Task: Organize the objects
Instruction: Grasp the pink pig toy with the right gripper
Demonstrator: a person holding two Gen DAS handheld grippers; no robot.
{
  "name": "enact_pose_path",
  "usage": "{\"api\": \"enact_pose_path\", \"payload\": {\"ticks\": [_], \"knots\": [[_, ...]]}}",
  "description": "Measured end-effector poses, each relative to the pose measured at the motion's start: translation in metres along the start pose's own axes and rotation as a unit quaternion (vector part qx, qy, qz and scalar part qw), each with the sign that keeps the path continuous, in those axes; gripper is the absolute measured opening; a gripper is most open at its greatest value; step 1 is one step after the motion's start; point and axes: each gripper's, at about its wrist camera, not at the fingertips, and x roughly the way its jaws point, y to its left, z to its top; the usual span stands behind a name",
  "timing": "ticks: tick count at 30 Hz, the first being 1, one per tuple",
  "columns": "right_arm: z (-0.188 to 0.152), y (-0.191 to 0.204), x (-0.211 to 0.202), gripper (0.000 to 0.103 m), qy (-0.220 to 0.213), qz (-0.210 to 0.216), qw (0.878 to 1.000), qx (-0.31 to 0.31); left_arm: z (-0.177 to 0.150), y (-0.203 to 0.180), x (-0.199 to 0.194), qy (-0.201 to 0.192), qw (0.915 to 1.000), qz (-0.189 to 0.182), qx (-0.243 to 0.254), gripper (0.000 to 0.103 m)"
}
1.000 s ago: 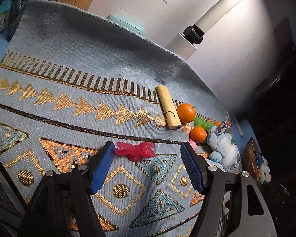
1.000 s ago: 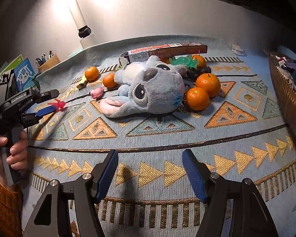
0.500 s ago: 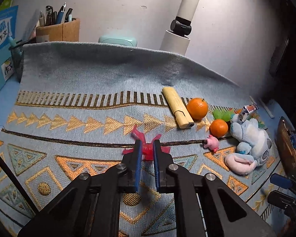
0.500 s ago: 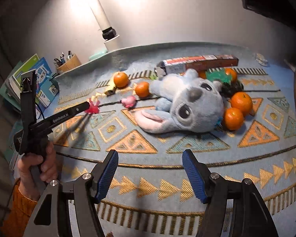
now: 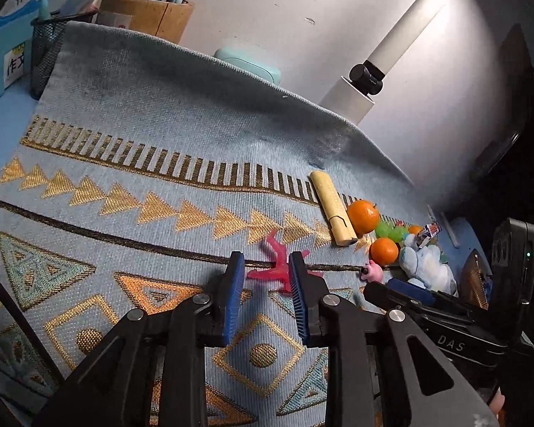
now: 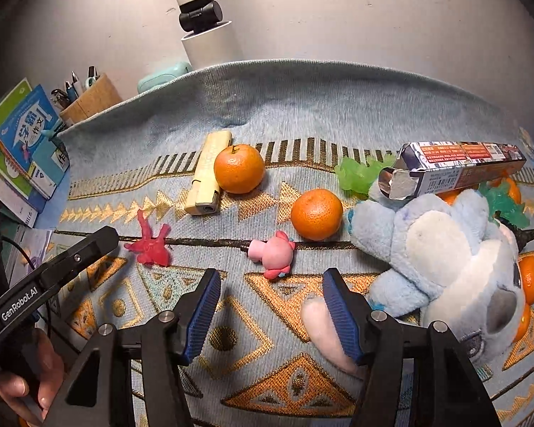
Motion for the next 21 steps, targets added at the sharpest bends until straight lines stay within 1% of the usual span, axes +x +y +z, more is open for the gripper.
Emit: {"api": "enact_pose_path", "payload": {"ticks": [2, 3, 4, 6, 7, 9, 10, 12, 13, 14, 15, 16, 20, 21], "knots": [[0.002, 0.002, 0.003, 0.048, -0.014, -0.005, 1.000, -0.007, -0.001, -0.012, 0.006, 0.003, 0.9995, 0.015, 0.026, 0.028], [0.002, 0.003, 0.005, 0.038, -0.015, -0.011, 1.000, -0.015, -0.002, -0.020, 0.011, 0.003, 0.9989, 0.024, 0.040, 0.034], [0.002, 0.005, 0.004, 0.028, -0.018, -0.015, 0.999, -0.023, -0.003, -0.026, 0.014, 0.004, 0.9980, 0.032, 0.054, 0.046], [-0.002, 0.004, 0.001, 0.026, -0.012, 0.011, 1.000, -0.026, -0.005, -0.038, 0.017, 0.002, 0.9953, 0.044, 0.086, 0.062], [-0.005, 0.003, -0.002, 0.026, -0.009, 0.026, 0.999, -0.023, -0.006, -0.044, 0.018, 0.000, 0.9935, 0.050, 0.102, 0.065], [-0.014, 0.001, -0.010, 0.026, -0.009, 0.034, 0.999, -0.025, -0.008, -0.053, 0.021, 0.003, 0.9897, 0.060, 0.130, 0.067], [-0.018, -0.001, -0.014, 0.026, -0.011, 0.034, 0.999, -0.027, -0.009, -0.056, 0.024, 0.009, 0.9876, 0.071, 0.139, 0.068], [-0.025, -0.006, -0.023, 0.026, -0.015, 0.047, 0.999, -0.022, -0.011, -0.064, 0.037, 0.033, 0.9821, 0.094, 0.160, 0.068], [-0.028, -0.009, -0.028, 0.026, -0.017, 0.050, 0.998, -0.018, -0.012, -0.067, 0.043, 0.045, 0.9783, 0.107, 0.172, 0.068], [-0.031, -0.011, -0.032, 0.026, -0.020, 0.049, 0.998, -0.017, -0.014, -0.071, 0.047, 0.045, 0.9732, 0.127, 0.186, 0.068], [-0.032, -0.014, -0.037, 0.026, -0.023, 0.046, 0.998, -0.018, -0.015, -0.076, 0.050, 0.046, 0.9696, 0.136, 0.198, 0.063], [-0.034, -0.015, -0.042, 0.026, -0.028, 0.044, 0.998, -0.020, -0.016, -0.078, 0.050, 0.045, 0.9694, 0.127, 0.205, 0.050], [-0.041, -0.022, -0.065, 0.026, -0.045, 0.052, 0.997, -0.016, -0.020, -0.085, 0.045, 0.032, 0.9692, 0.120, 0.213, 0.050], [-0.043, -0.026, -0.072, 0.026, -0.051, 0.056, 0.997, -0.013, -0.022, -0.087, 0.040, 0.027, 0.9703, 0.114, 0.212, 0.050]]}}
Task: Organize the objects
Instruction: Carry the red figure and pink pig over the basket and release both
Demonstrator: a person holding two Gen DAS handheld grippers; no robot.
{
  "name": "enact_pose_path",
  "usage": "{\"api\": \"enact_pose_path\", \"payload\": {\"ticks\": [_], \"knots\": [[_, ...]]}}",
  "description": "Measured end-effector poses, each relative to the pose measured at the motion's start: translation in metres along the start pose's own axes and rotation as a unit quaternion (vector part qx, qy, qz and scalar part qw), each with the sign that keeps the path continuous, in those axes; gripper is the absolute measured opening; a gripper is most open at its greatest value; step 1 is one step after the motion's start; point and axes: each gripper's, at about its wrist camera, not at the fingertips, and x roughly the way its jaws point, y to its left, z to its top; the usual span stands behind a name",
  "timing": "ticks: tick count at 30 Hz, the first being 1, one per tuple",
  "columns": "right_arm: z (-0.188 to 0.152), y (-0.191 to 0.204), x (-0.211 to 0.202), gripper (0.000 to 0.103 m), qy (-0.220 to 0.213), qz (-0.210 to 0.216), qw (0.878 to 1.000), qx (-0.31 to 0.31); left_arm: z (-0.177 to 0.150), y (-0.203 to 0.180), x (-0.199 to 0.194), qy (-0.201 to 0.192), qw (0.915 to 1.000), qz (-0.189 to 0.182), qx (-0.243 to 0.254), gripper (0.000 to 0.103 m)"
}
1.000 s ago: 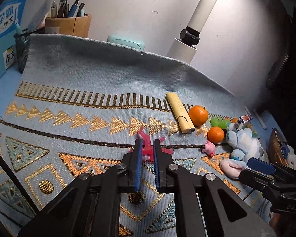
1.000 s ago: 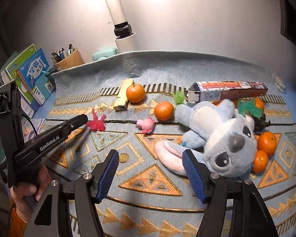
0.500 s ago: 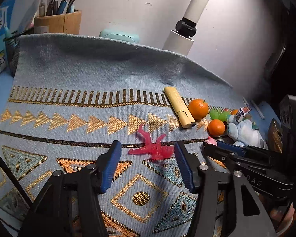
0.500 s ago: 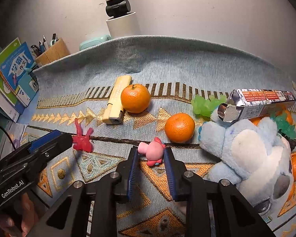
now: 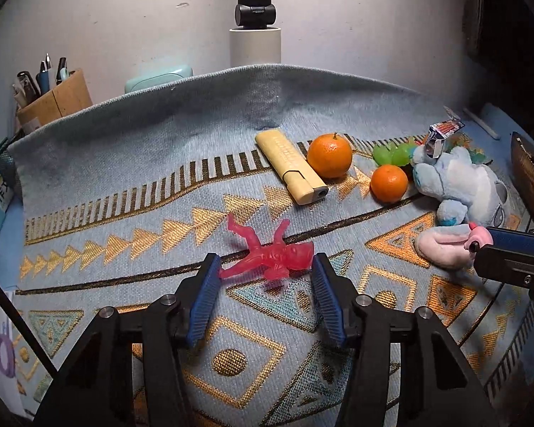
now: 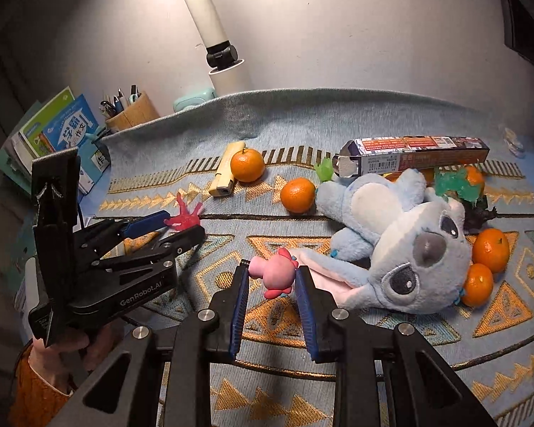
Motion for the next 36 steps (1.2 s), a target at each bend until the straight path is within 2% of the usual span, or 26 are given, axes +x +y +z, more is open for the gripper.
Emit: {"api": "enact_pose_path", "payload": {"ticks": [3, 7, 11, 16, 20, 23, 26, 31, 36], "knots": [[-0.004, -0.007, -0.023, 0.026, -0.020, 0.008, 1.000, 0.014, 0.001, -0.008, -0.022, -0.025, 0.9994, -0.022, -0.010, 0.050], [-0.009, -0.022, -0.058, 0.026, -0.052, 0.015, 0.998, 0.040, 0.009, -0.031, -0.056, -0.060, 0.9972, -0.044, 0.002, 0.050], [-0.013, -0.042, -0.097, 0.026, -0.089, 0.001, 0.994, 0.064, 0.025, -0.065, -0.080, -0.093, 0.9925, -0.078, 0.014, 0.050], [-0.019, -0.078, -0.161, 0.026, -0.148, -0.037, 0.984, 0.095, 0.051, -0.108, -0.122, -0.123, 0.9806, -0.152, 0.016, 0.050], [-0.027, -0.118, -0.217, 0.026, -0.202, -0.097, 0.966, 0.125, 0.072, -0.162, -0.128, -0.137, 0.9722, -0.184, 0.048, 0.050], [-0.035, -0.153, -0.252, 0.026, -0.234, -0.151, 0.947, 0.160, 0.086, -0.205, -0.125, -0.137, 0.9650, -0.210, 0.077, 0.050], [-0.042, -0.199, -0.278, 0.026, -0.250, -0.178, 0.928, 0.210, 0.096, -0.248, -0.115, -0.131, 0.9571, -0.238, 0.101, 0.050], [-0.047, -0.264, -0.305, 0.026, -0.253, -0.217, 0.901, 0.277, 0.112, -0.317, -0.092, -0.108, 0.9439, -0.284, 0.128, 0.050], [-0.048, -0.310, -0.298, 0.026, -0.223, -0.214, 0.896, 0.319, 0.121, -0.367, -0.069, -0.093, 0.9368, -0.303, 0.149, 0.050]]}}
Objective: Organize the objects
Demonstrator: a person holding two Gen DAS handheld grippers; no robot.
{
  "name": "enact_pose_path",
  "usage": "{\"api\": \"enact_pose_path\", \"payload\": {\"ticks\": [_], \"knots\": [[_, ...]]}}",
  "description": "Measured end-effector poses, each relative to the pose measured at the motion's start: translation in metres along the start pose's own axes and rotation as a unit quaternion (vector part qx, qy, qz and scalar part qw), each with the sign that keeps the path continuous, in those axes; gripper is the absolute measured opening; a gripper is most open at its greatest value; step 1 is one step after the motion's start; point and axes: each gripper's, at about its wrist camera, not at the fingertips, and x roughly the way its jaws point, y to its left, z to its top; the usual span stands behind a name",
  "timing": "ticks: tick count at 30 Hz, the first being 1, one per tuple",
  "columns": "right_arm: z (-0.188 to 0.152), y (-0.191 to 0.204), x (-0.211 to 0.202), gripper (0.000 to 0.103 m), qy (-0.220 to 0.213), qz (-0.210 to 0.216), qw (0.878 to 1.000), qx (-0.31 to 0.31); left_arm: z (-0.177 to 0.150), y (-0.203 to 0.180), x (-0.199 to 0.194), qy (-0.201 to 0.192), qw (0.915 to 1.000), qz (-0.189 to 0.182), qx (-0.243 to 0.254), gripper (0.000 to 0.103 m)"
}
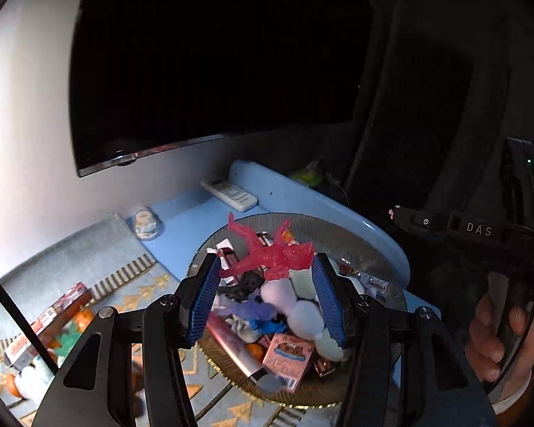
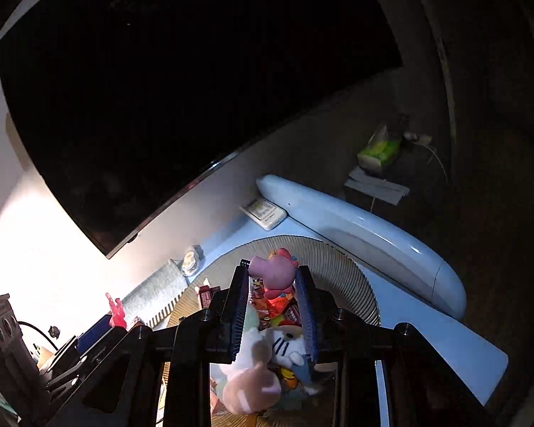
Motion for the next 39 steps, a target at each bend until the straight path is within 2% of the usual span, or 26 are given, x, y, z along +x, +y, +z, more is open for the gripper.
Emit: {"api": "enact_pose_path", "payload": {"ticks": [4, 6, 7, 9, 11, 18, 24, 27, 30, 32, 36, 39], "knots": [[0.003, -0.005, 0.022, 0.026, 0.022, 0.004, 1.000, -0.001, 0.004, -0.006, 0.026, 0.007, 0.9998, -0.021, -0.002, 0.052], [0.003, -0.004, 0.032, 0.027, 0.033, 0.012, 0.999, -0.002, 0.004, -0.006, 0.035, 0.016, 0.9995, -0.026, -0.008, 0.058], [0.003, -0.007, 0.034, 0.036, 0.040, 0.009, 0.999, -0.001, 0.004, -0.004, 0.038, 0.021, 0.9994, -0.024, -0.014, 0.063], [0.002, -0.008, 0.036, 0.048, 0.041, 0.012, 0.999, 0.004, 0.000, 0.001, 0.039, 0.023, 0.9991, -0.020, -0.028, 0.063], [0.000, -0.009, 0.032, 0.048, 0.037, 0.015, 0.999, 0.004, -0.004, 0.007, 0.034, 0.022, 0.9989, -0.018, -0.038, 0.063], [-0.013, -0.002, 0.023, 0.048, 0.043, 0.045, 0.998, 0.008, -0.024, 0.035, -0.001, 0.020, 0.9966, -0.002, -0.080, 0.063], [-0.035, 0.039, 0.000, 0.048, 0.038, 0.075, 0.996, -0.035, -0.049, 0.064, -0.052, 0.003, 0.9931, 0.029, -0.113, 0.063], [-0.051, 0.066, -0.014, 0.051, 0.035, 0.095, 0.993, -0.066, -0.064, 0.086, -0.082, -0.009, 0.9898, 0.058, -0.130, 0.063], [-0.074, 0.098, -0.024, 0.065, 0.034, 0.115, 0.988, -0.099, -0.083, 0.113, -0.116, -0.019, 0.9837, 0.098, -0.150, 0.064], [-0.094, 0.121, -0.026, 0.065, 0.038, 0.131, 0.982, -0.129, -0.098, 0.137, -0.138, -0.025, 0.9768, 0.128, -0.170, 0.064], [-0.140, 0.169, -0.011, 0.065, 0.068, 0.148, 0.968, -0.191, -0.131, 0.190, -0.185, -0.036, 0.9575, 0.189, -0.215, 0.064], [-0.177, 0.198, 0.010, 0.065, 0.101, 0.161, 0.956, -0.222, -0.149, 0.224, -0.198, -0.028, 0.9430, 0.244, -0.225, 0.064]]}}
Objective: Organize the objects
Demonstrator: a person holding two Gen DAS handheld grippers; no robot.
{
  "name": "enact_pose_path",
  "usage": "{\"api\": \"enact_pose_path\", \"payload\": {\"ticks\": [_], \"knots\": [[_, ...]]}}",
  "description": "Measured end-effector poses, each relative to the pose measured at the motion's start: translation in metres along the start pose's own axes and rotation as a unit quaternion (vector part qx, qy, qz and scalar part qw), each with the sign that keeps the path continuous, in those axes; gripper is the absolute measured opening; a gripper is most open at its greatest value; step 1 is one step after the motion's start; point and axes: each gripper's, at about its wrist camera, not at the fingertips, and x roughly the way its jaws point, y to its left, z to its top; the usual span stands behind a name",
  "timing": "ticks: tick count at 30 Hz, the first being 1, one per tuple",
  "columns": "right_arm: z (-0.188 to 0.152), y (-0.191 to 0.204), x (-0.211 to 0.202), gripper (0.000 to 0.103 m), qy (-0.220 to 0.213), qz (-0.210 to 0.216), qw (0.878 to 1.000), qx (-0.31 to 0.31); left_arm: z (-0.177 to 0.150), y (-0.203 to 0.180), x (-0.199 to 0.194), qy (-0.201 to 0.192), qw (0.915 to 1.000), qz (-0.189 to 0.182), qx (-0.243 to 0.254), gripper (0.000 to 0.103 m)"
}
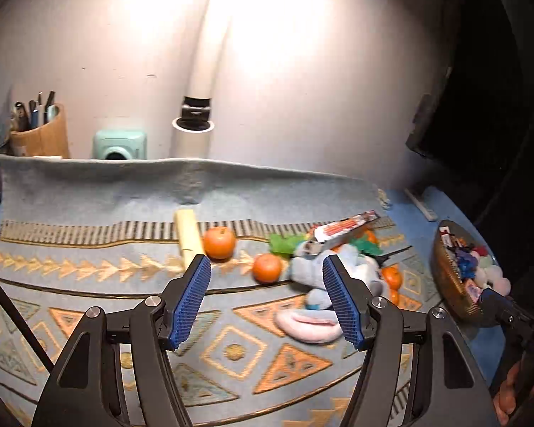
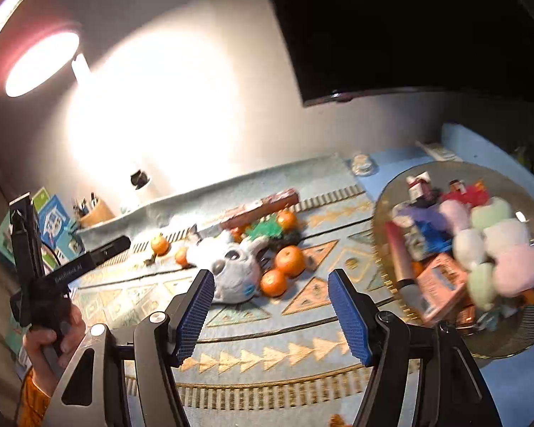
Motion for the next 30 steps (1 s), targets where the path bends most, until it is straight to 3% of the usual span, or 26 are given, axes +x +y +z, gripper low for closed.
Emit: {"api": "enact_pose_path", "payload": {"ticks": [6, 11, 16, 18, 25, 30], "knots": [[-0.035, 0.038, 0.062, 0.065, 0.049, 0.010, 0.997, -0.054, -0.006, 0.043, 0.023, 0.028, 0.9985, 0.046, 0.007, 0.064], [-0.046, 0.043, 0.092, 0.065, 0.069, 0.009, 0.995, -0.065, -0.008, 0.047, 0.056, 0.050, 0.9960, 0.067, 0.031, 0.064], [-0.045, 0.029, 0.098, 0.065, 0.075, 0.017, 0.996, -0.035, -0.005, 0.043, 0.085, 0.067, 0.9916, 0.094, 0.058, 0.064], [-0.044, 0.023, 0.099, 0.065, 0.075, 0.023, 0.997, -0.020, -0.003, 0.041, 0.089, 0.062, 0.9880, 0.121, 0.074, 0.064], [-0.044, 0.019, 0.102, 0.065, 0.081, 0.039, 0.996, -0.004, 0.002, 0.067, 0.082, 0.056, 0.9896, 0.126, 0.040, 0.064], [-0.047, 0.024, 0.103, 0.065, 0.085, 0.039, 0.995, -0.017, 0.009, 0.062, 0.091, 0.057, 0.9887, 0.130, 0.050, 0.064]]}}
